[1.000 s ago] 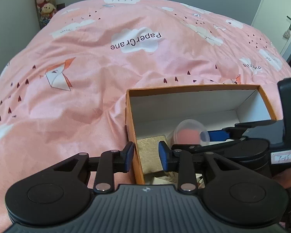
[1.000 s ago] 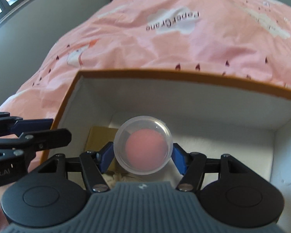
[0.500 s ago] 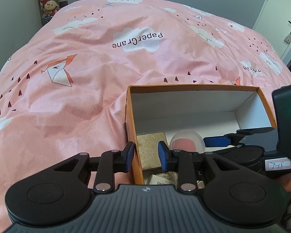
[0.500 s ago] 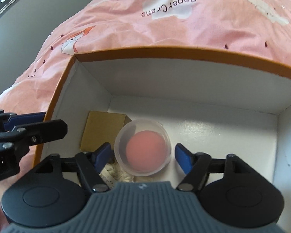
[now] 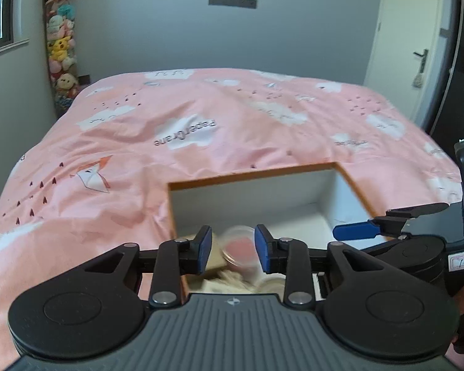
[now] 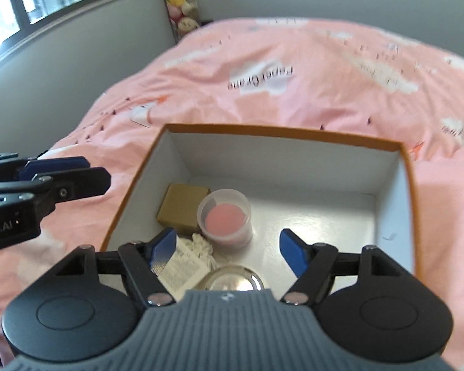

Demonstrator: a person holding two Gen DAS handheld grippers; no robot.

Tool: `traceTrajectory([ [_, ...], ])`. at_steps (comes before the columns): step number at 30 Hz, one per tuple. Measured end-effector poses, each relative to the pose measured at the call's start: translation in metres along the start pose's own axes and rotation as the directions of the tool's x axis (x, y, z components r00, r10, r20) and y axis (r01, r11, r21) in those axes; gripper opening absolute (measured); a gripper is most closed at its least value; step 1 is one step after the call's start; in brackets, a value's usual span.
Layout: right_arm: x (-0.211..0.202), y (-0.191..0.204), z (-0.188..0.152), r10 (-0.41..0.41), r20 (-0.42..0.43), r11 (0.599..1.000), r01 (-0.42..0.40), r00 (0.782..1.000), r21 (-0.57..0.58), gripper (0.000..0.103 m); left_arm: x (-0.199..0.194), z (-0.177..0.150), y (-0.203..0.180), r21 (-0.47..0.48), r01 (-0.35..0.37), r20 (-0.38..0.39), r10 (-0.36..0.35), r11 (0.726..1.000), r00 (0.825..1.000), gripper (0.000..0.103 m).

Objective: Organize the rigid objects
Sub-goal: 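Withdraw both tools from the orange box toward the remaining items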

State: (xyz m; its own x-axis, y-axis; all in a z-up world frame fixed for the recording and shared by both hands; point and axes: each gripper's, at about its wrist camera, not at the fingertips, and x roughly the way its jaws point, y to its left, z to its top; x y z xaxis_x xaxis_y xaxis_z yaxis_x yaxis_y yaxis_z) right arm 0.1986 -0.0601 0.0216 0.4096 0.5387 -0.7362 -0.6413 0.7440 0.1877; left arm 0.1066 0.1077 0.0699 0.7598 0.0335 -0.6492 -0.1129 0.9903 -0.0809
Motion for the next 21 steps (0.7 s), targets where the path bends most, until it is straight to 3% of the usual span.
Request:
traceTrajectory([
  [3, -0.029, -0.002, -0.020, -0.002, 0.029, 1.000, 0.001, 1.000, 0.022, 0.073, -0.012, -0.020, -0.014, 0.024, 0.029, -0.024, -0.029, 0.999, 0.999, 0.039],
  [6, -0.047, -0.005, -0.044, 0.012, 0.005, 0.998, -0.012, 1.000, 0.064, 0.073, -0.006, -0.044, -0.017, -0.037, 0.080, -0.145, -0.085, 0.996, 0.986, 0.039],
  [9, -0.052, -0.007, -0.072, 0.030, -0.065, 0.995, -0.024, 0.997, 0.099, 0.069, 0.013, -0.073, -0.014, -0.141, 0.100, -0.308, -0.140, 0.985, 0.941, 0.039],
  [11, -0.048, -0.008, -0.088, 0.033, -0.130, 0.991, -0.016, 0.991, 0.130, 0.067, 0.025, -0.092, -0.012, -0.199, 0.077, -0.406, -0.154, 0.977, 0.901, 0.039],
  [14, -0.039, -0.015, -0.109, 0.070, -0.205, 0.980, -0.028, 0.976, 0.197, 0.067, 0.036, -0.115, -0.009, -0.287, 0.057, -0.495, -0.199, 0.956, 0.846, 0.041],
  [16, -0.032, -0.019, -0.119, 0.081, -0.250, 0.971, -0.020, 0.965, 0.236, 0.067, 0.041, -0.130, -0.004, -0.363, 0.031, -0.534, -0.235, 0.931, 0.812, 0.049],
  [17, -0.027, -0.021, -0.124, 0.087, -0.276, 0.967, -0.014, 0.957, 0.255, 0.067, 0.042, -0.137, -0.002, -0.392, 0.016, -0.546, -0.247, 0.920, 0.800, 0.056],
  [19, -0.022, -0.022, -0.138, 0.104, -0.322, 0.957, -0.006, 0.941, 0.292, 0.067, 0.043, -0.148, 0.003, -0.430, -0.017, -0.564, -0.254, 0.902, 0.786, 0.059],
  [21, -0.012, -0.026, -0.149, 0.139, -0.364, 0.941, -0.008, 0.921, 0.339, 0.066, 0.042, -0.155, 0.006, -0.450, -0.036, -0.565, -0.254, 0.892, 0.785, 0.059],
])
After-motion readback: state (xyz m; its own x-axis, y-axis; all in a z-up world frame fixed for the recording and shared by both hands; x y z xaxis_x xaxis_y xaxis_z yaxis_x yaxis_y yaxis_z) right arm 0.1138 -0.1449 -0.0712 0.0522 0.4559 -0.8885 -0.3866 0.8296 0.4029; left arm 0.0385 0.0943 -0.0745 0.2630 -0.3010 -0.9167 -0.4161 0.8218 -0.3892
